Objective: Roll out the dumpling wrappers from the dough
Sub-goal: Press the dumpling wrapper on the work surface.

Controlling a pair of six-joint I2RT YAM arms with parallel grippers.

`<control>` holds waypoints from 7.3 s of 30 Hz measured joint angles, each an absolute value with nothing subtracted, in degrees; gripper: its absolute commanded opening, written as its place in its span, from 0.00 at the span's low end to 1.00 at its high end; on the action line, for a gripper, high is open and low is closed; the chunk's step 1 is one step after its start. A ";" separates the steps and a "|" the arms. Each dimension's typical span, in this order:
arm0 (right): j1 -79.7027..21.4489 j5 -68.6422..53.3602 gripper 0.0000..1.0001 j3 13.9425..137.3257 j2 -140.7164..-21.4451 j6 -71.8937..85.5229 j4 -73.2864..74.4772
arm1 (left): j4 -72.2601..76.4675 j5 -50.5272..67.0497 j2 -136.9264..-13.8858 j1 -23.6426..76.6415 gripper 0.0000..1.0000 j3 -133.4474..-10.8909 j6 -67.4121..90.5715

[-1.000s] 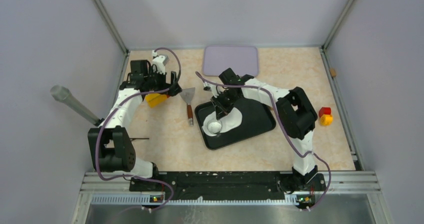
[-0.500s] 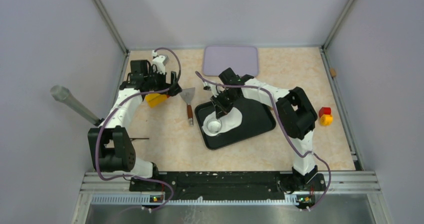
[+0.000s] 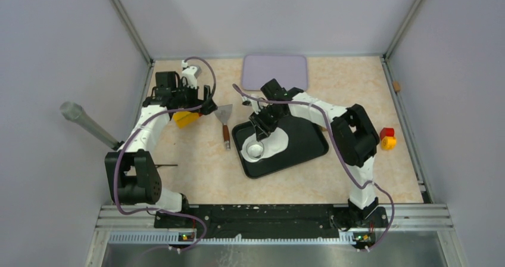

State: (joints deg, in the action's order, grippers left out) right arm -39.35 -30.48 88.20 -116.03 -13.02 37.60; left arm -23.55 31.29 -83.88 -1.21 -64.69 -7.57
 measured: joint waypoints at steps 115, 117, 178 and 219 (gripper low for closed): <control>-31.44 -58.96 0.00 70.02 -118.63 14.96 11.60 | -29.28 51.81 -110.32 21.54 0.00 -65.28 -2.02; -31.75 -58.87 0.00 70.26 -118.83 14.72 11.84 | -29.26 51.40 -110.32 21.58 0.00 -65.39 -1.21; -37.26 -41.04 0.77 71.81 -86.46 -45.08 33.08 | -35.79 15.31 -109.54 19.27 0.17 -77.45 -2.44; -49.01 -22.48 0.81 77.80 -105.75 -62.98 34.74 | -40.51 22.76 -118.67 21.43 0.00 -89.38 -17.34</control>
State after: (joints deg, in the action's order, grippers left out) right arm -49.01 -22.48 77.80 -105.75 -62.98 34.74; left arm -40.51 22.76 -118.67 21.43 -89.38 -17.34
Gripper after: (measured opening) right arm 0.809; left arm 0.023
